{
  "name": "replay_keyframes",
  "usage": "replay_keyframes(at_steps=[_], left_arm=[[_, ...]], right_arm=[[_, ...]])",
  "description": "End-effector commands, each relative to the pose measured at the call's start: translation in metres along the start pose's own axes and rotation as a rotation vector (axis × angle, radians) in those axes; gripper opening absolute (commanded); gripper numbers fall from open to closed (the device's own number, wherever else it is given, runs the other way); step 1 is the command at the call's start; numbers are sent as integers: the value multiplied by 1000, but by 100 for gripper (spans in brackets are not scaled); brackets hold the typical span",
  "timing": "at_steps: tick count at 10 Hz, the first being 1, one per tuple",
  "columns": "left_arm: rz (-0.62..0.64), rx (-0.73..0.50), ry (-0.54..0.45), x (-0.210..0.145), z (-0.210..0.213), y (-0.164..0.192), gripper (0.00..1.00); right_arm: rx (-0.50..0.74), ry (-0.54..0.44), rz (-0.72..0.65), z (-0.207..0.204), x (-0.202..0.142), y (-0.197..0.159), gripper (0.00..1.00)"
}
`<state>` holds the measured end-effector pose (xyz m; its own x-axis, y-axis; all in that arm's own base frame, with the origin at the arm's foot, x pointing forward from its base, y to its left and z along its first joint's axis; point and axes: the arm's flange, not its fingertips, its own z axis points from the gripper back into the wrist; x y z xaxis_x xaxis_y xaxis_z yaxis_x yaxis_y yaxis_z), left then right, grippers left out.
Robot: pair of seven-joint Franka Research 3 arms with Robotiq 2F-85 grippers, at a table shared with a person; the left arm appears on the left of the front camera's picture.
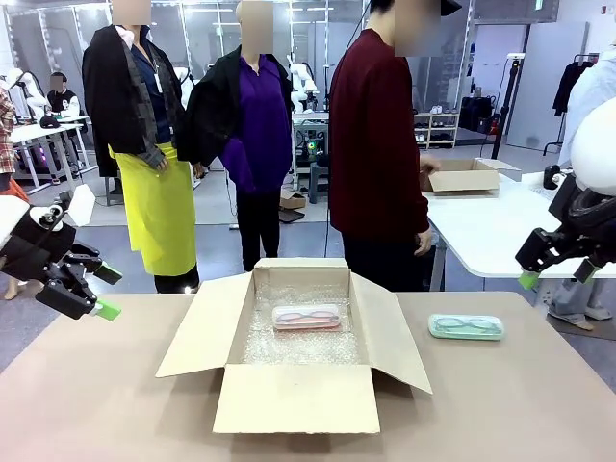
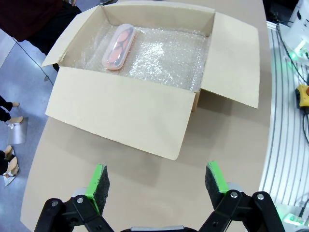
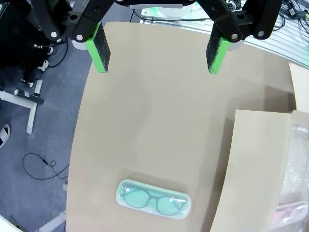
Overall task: Pack the glasses set securely to prepare it for shipping.
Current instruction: Put the Glasses case from the right side of the table into the Package Box.
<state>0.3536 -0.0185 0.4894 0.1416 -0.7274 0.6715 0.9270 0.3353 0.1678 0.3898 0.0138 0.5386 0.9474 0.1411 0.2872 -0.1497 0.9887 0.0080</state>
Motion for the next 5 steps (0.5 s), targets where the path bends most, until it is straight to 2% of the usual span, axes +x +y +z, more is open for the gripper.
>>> replay_keyframes(at_steps=[1,5], left_arm=[[-18,-14,-28,-2,1,2,100],[-18,-14,-28,-2,1,2,100]], right_arm=[[0,5,-2,3,-3,0,100],[0,5,-2,3,-3,0,100]])
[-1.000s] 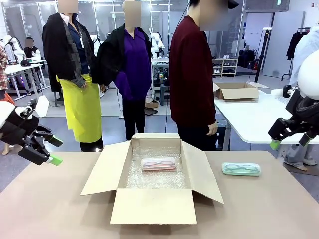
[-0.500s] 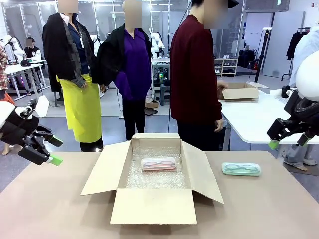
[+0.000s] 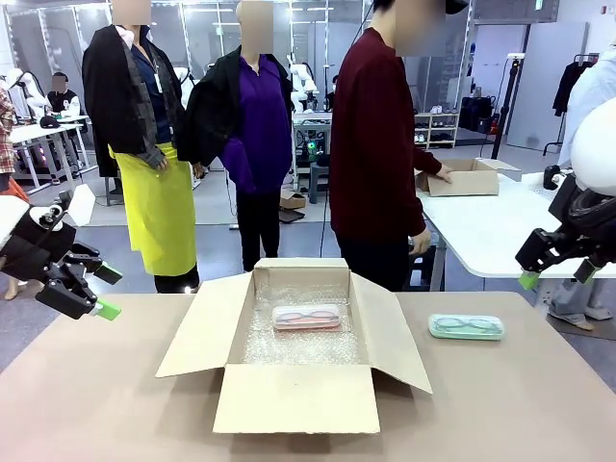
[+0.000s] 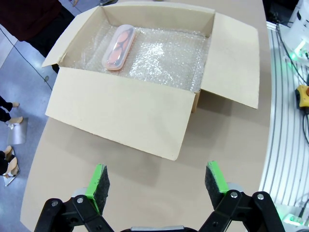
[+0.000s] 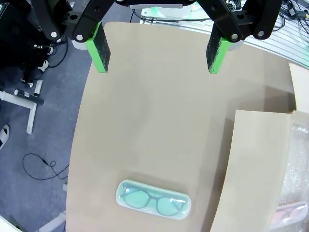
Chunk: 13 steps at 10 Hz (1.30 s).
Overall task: Pack the glasses set securely to prepare it for shipping.
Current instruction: Put the Glasses case from the right side of the table into the Package Box.
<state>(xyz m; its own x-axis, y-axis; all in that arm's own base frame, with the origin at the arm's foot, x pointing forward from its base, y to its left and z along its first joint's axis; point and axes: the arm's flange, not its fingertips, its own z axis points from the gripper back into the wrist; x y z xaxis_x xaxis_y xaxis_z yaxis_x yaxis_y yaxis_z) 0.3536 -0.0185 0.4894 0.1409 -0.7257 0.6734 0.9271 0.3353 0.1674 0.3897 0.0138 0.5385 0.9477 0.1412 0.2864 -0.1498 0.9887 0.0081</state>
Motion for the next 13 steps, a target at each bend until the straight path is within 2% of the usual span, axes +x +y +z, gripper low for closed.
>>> replay_keyframes(at_steps=[1,3,4,6,9,11,12,13], left_arm=[[-18,-14,-26,-2,1,2,100],[-18,-14,-26,-2,1,2,100],[-18,-14,-26,-2,1,2,100],[-18,-14,-26,-2,1,2,100],[-18,-14,-26,-2,1,2,100],[-18,-14,-26,-2,1,2,100],[-18,-14,-26,-2,1,2,100],[-18,-14,-26,-2,1,2,100]], right_arm=[[0,4,-2,3,-2,0,100],[0,0,0,0,0,0,100],[-4,23,31,-2,13,0,100],[9,37,219,-9,54,4,100],[10,9,512,-30,124,5,100],[-37,23,752,-48,153,9,100],[-39,36,906,-61,165,13,100],[-15,36,1004,-73,174,13,100]])
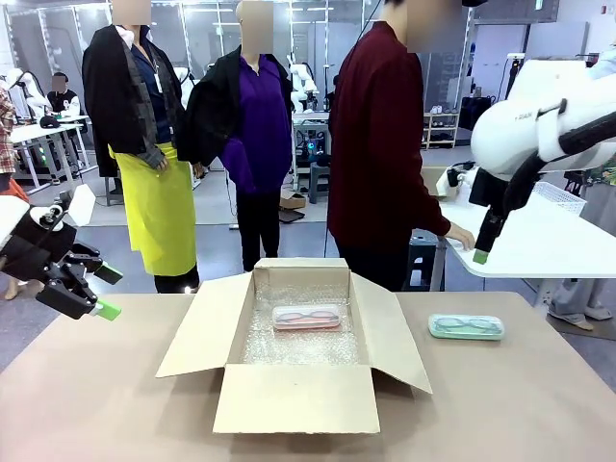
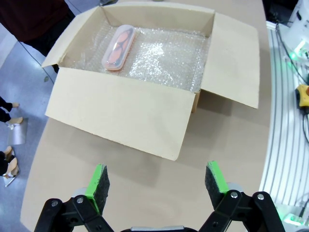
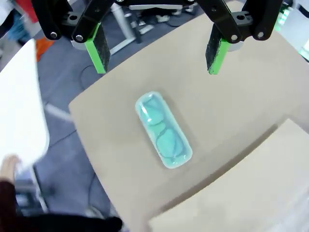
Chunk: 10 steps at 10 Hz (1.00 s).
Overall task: Pack the glasses set securely to prepare it for shipping.
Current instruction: Put the Glasses case from the right side of the table into the Package Box.
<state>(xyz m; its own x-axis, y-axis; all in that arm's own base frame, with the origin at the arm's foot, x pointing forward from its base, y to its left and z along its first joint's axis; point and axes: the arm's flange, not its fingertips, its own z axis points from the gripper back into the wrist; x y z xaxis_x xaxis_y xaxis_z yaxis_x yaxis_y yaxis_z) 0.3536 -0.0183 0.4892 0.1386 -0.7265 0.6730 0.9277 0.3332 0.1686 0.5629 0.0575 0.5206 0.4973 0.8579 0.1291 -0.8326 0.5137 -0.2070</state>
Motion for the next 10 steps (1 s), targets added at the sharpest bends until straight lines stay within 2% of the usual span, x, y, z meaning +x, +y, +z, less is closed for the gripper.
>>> replay_keyframes(at_steps=[1,2,4,5,6,7,10], left_arm=[[-16,-13,-26,-2,1,2,100],[-16,-13,-26,-2,1,2,100],[-16,-13,-26,-2,1,2,100],[-16,-13,-26,-2,1,2,100],[-16,-13,-26,-2,1,2,100],[-16,-13,-26,-2,1,2,100],[-16,-13,-26,-2,1,2,100]], right_arm=[[47,-31,202,-14,7,-16,100],[130,-79,296,-19,9,-23,100],[165,19,366,-28,9,-24,100],[206,16,412,-26,8,-19,100],[212,41,419,-17,9,-7,100],[176,-9,364,-36,6,-16,100],[199,10,383,-31,6,-14,100]])
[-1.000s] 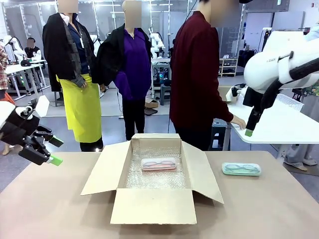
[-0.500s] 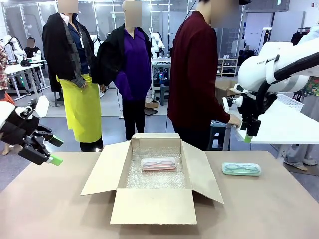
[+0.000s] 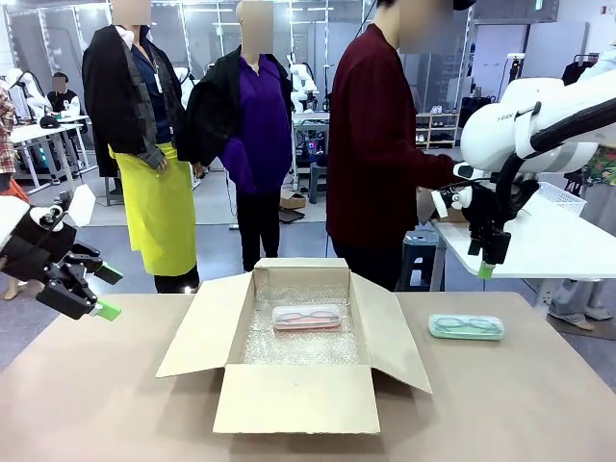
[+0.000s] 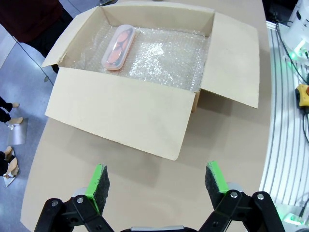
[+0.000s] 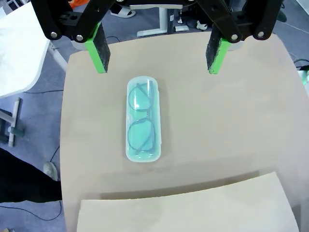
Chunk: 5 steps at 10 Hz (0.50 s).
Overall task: Pack the glasses set securely to prepare it for shipping.
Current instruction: Put the Glasses case from the right side of the table into the Package Box.
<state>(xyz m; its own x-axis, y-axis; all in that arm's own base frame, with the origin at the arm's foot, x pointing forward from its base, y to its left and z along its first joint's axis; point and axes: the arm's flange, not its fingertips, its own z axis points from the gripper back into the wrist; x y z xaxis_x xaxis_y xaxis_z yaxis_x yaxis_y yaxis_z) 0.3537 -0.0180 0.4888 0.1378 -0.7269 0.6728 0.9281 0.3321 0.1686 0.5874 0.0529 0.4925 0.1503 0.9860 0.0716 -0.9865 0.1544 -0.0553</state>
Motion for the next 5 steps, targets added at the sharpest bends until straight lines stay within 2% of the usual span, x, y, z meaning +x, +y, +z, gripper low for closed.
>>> replay_keyframes(at_steps=[1,5], left_arm=[[-15,-12,-26,-1,1,2,100],[-15,-12,-26,-1,1,2,100]], right_arm=[[65,20,74,-10,4,-5,100],[116,60,43,-60,-2,-18,100]])
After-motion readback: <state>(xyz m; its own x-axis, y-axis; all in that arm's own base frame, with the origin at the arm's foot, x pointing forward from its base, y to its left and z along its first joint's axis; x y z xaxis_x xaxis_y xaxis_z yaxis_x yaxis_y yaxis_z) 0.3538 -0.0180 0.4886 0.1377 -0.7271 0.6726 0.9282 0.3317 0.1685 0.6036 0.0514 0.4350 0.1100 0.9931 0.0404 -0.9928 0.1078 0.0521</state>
